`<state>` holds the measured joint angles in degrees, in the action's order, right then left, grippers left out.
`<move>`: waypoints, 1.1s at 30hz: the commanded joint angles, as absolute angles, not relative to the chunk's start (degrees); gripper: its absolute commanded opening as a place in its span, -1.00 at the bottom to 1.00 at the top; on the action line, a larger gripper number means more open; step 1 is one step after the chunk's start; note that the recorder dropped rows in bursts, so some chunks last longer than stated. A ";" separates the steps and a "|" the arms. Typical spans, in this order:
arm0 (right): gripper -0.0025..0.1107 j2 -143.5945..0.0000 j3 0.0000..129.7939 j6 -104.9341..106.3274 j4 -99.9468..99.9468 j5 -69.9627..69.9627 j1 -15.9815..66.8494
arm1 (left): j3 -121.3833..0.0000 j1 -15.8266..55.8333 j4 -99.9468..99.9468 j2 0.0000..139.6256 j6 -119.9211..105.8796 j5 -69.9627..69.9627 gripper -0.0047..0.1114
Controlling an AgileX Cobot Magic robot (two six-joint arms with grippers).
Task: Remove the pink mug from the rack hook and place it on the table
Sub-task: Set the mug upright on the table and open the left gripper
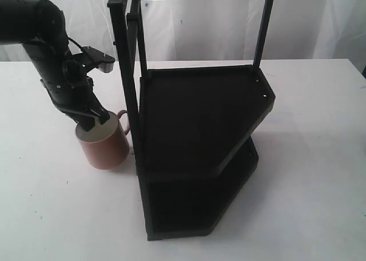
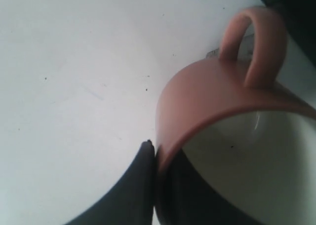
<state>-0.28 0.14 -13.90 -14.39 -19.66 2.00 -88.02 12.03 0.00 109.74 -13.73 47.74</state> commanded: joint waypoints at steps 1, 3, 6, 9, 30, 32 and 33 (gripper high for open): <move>-0.96 0.00 0.00 -13.73 -14.89 -19.62 2.30 | -87.92 12.19 -2.47 109.39 -11.13 47.95 -0.92; -0.96 0.00 0.00 -13.73 -14.89 -19.62 2.30 | -87.92 12.19 -2.87 109.39 -11.13 47.81 -0.92; -0.96 0.00 0.00 -13.73 -14.89 -19.62 2.30 | -87.92 12.19 -2.88 109.39 -11.13 47.66 -0.92; -0.96 0.00 0.00 -13.73 -14.89 -19.62 2.30 | -87.92 12.19 -2.88 109.39 -11.26 47.68 -0.92; -0.96 0.00 0.00 -13.73 -14.89 -19.62 2.30 | -85.94 12.08 -2.88 109.39 -12.43 45.05 -0.31; -0.96 0.00 0.00 -13.73 -14.89 -19.62 2.30 | -85.94 12.08 -2.88 109.39 -12.43 45.05 -0.20; -0.96 0.00 0.00 -13.73 -14.89 -19.62 2.30 | -85.94 12.08 -2.88 109.39 -12.43 45.05 -0.17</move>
<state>-0.28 0.14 -13.90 -14.39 -19.66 2.00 -86.23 12.03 -2.10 109.74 -12.47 44.38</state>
